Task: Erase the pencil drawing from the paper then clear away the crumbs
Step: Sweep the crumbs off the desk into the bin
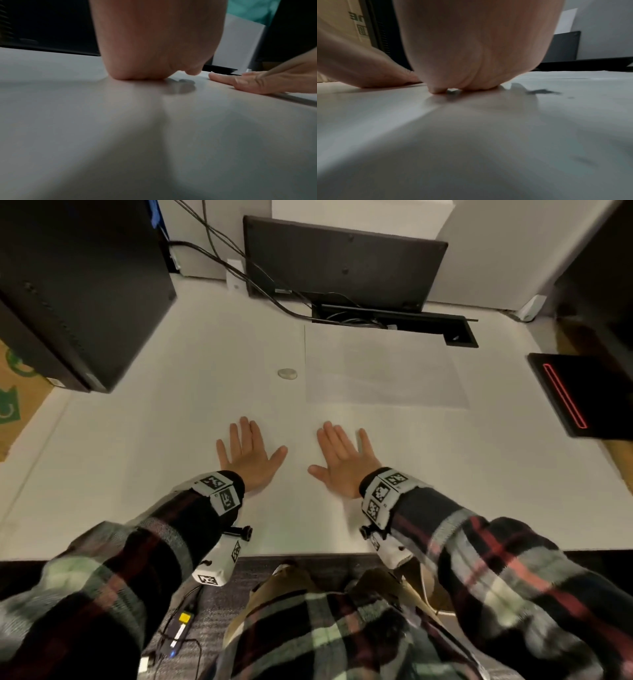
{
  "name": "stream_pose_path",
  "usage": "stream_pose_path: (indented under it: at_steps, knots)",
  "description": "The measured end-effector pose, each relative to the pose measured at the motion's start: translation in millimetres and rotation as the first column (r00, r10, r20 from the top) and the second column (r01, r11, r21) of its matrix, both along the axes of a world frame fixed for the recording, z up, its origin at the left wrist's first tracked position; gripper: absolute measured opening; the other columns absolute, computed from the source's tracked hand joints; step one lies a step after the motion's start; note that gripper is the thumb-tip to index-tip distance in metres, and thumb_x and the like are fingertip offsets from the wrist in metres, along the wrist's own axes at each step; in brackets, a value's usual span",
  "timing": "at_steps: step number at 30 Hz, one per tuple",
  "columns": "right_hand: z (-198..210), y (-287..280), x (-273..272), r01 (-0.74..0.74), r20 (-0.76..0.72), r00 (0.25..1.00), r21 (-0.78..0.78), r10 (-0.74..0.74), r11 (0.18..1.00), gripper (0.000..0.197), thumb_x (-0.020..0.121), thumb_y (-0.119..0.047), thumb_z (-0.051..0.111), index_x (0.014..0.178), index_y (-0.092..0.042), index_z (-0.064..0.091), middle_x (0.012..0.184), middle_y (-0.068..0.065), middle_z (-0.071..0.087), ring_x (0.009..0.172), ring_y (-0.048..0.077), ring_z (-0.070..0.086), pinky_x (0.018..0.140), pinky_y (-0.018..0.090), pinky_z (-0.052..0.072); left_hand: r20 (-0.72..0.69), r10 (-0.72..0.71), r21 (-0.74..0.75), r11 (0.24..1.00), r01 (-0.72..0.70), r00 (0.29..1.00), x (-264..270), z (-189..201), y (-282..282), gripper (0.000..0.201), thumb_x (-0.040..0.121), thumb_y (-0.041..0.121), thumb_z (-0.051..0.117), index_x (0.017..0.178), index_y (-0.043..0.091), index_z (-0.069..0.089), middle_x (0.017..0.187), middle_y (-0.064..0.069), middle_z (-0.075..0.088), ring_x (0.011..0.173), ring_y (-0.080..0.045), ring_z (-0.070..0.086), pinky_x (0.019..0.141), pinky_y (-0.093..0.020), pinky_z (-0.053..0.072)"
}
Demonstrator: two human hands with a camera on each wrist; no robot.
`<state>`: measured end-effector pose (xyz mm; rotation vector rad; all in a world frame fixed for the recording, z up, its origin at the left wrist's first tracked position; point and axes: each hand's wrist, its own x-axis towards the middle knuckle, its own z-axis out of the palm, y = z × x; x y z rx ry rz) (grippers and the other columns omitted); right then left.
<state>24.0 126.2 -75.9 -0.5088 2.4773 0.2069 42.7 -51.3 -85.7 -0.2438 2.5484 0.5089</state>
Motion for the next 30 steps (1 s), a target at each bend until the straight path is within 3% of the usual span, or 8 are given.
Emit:
stream_pose_path:
  at_steps: [4, 7, 11, 14, 20, 23, 26, 30]
  knots:
    - [8.7, 42.2, 9.5, 0.008, -0.014, 1.0, 0.05, -0.008, 0.999, 0.067, 0.096, -0.053, 0.003, 0.142, -0.014, -0.026, 0.149, 0.001, -0.033, 0.14, 0.015, -0.027, 0.11, 0.049, -0.022, 0.006, -0.076, 0.025, 0.997, 0.076, 0.997, -2.4, 5.3, 35.1, 0.08, 0.095, 0.058, 0.017, 0.144, 0.008, -0.023, 0.15, -0.006, -0.034, 0.138, -0.021, -0.03, 0.11, -0.043, -0.02]
    - [22.1, 77.6, 11.8, 0.082, 0.051, 0.996, -0.135, -0.076, 0.987, 0.062, 0.098, -0.048, 0.006, 0.146, -0.016, -0.018, 0.152, -0.001, -0.027, 0.141, 0.011, -0.023, 0.111, 0.044, -0.021, 0.005, -0.147, 0.051, 0.988, 0.146, 0.989, -6.4, 6.9, 69.8, 0.081, 0.095, 0.058, 0.016, 0.144, 0.007, -0.023, 0.15, -0.006, -0.034, 0.138, -0.021, -0.03, 0.11, -0.042, -0.021]
    - [39.6, 126.4, 2.1, 0.347, 0.124, 0.936, -0.496, -0.331, 0.796, 0.053, 0.1, -0.039, 0.008, 0.148, -0.022, -0.006, 0.156, -0.004, -0.013, 0.143, 0.007, -0.012, 0.112, 0.028, -0.014, -0.004, -0.247, 0.078, 0.966, 0.246, 0.969, -7.4, 6.7, 113.6, 0.081, 0.095, 0.058, 0.015, 0.144, 0.006, -0.022, 0.15, -0.007, -0.033, 0.138, -0.021, -0.03, 0.11, -0.041, -0.021]
    - [43.8, 165.5, -1.3, 0.506, 0.194, 0.852, -0.541, -0.485, 0.672, 0.052, 0.099, -0.041, 0.006, 0.148, -0.023, 0.002, 0.157, -0.007, -0.003, 0.144, 0.007, -0.004, 0.113, 0.025, -0.008, -0.008, -0.28, 0.096, 0.955, 0.28, 0.96, -5.8, 5.5, 136.2, 0.08, 0.095, 0.058, 0.015, 0.144, 0.005, -0.022, 0.15, -0.009, -0.033, 0.138, -0.023, -0.03, 0.11, -0.039, -0.02]
    - [31.0, 213.6, -3.8, 0.622, 0.259, 0.751, -0.588, -0.607, 0.518, 0.061, 0.095, -0.053, 0.009, 0.149, -0.026, 0.012, 0.157, -0.004, 0.007, 0.144, 0.009, 0.005, 0.119, 0.032, 0.003, -0.019, -0.303, 0.159, 0.94, 0.302, 0.953, 1.2, 9.1, 170.0, 0.083, 0.095, 0.058, 0.015, 0.143, 0.002, -0.023, 0.149, -0.013, -0.033, 0.137, -0.024, -0.032, 0.11, -0.034, -0.02]
    - [27.6, 216.0, -3.9, 0.625, 0.28, 0.746, -0.606, -0.604, 0.491, 0.06, 0.096, -0.051, 0.011, 0.149, -0.023, 0.015, 0.157, -0.003, 0.01, 0.144, 0.01, 0.008, 0.118, 0.03, 0.004, -0.003, -0.32, 0.269, 0.912, 0.309, 0.947, 8.5, 13.6, 190.4, 0.081, 0.097, 0.054, 0.018, 0.143, 0.001, -0.022, 0.149, -0.014, -0.033, 0.138, -0.022, -0.031, 0.11, -0.032, -0.02]
    - [25.9, 210.9, -11.9, 0.634, 0.312, 0.752, -0.585, -0.581, 0.506, 0.063, 0.096, -0.054, 0.011, 0.149, -0.022, 0.013, 0.157, -0.002, 0.008, 0.144, 0.011, 0.008, 0.117, 0.029, 0.003, 0.035, -0.32, 0.489, 0.832, 0.263, 0.947, 17.0, 21.8, 205.0, 0.072, 0.1, 0.045, 0.02, 0.144, 0.004, -0.019, 0.151, -0.011, -0.029, 0.139, -0.018, -0.027, 0.111, -0.028, -0.016]
    - [30.3, 194.7, -29.1, 0.658, 0.357, 0.743, -0.545, -0.567, 0.519, 0.066, 0.094, -0.058, 0.01, 0.15, -0.022, 0.007, 0.158, -0.002, 0.0, 0.145, 0.013, 0.004, 0.115, 0.03, 0.002, 0.042, -0.135, 0.731, 0.68, 0.062, 0.99, 20.0, 31.5, 192.2, 0.061, 0.101, 0.038, 0.022, 0.148, 0.015, -0.01, 0.155, 0.004, -0.018, 0.143, -0.01, -0.014, 0.115, -0.027, -0.007]
